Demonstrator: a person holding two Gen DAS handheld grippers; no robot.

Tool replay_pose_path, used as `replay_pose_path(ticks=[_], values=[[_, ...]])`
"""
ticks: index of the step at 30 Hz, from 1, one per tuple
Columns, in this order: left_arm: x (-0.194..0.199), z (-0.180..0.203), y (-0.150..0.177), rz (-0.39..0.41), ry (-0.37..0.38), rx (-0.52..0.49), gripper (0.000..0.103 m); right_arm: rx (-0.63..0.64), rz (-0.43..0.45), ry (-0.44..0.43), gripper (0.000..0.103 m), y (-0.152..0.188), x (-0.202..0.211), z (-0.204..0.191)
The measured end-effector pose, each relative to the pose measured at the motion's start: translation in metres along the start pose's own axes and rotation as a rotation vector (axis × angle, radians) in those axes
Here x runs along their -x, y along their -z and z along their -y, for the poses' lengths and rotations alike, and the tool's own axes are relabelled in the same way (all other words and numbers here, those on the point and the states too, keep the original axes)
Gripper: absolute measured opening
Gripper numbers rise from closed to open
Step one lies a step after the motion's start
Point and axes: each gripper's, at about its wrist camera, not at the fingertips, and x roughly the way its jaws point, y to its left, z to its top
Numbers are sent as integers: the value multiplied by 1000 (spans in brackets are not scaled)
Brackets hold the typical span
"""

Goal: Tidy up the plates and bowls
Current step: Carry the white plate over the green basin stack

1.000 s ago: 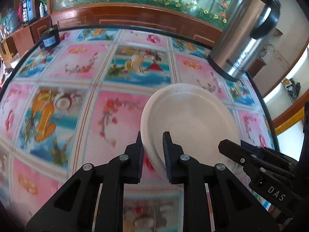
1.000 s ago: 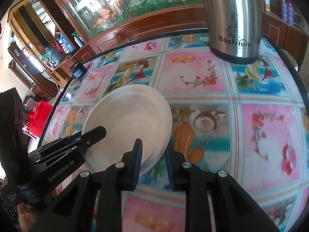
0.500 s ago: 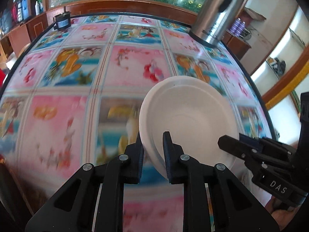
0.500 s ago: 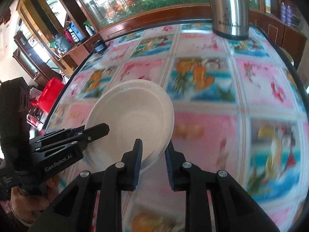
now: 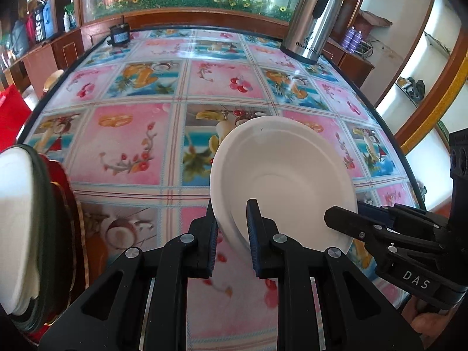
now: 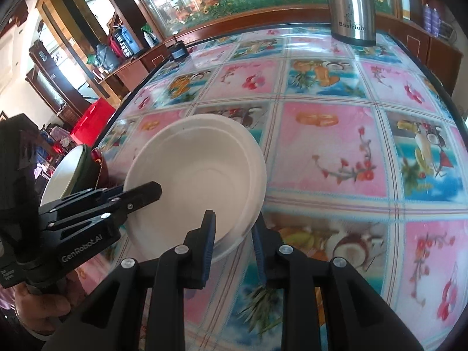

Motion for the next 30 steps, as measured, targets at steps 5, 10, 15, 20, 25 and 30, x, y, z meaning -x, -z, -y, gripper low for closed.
replay_pose_path(ticks=[5,10,15,20,25,30], values=[[18,-5,5,34,-7,-1,18,22,24,2,26,1,11,-14],[36,-13,6,71,-20,1,18,45,39,-7,26,-1,17,-29],[55,-25,6,112,-37,12,18,76,49,-22,26,-4,18,-46],[71,-38,4,147,-52,33,18,114,66,-28,26,-10,21,-66],[87,-56,3,181,-69,61,18,153,75,-39,26,-19,20,-86],[99,-72,3,200,-90,85,18,189,80,-51,26,-27,17,-105]])
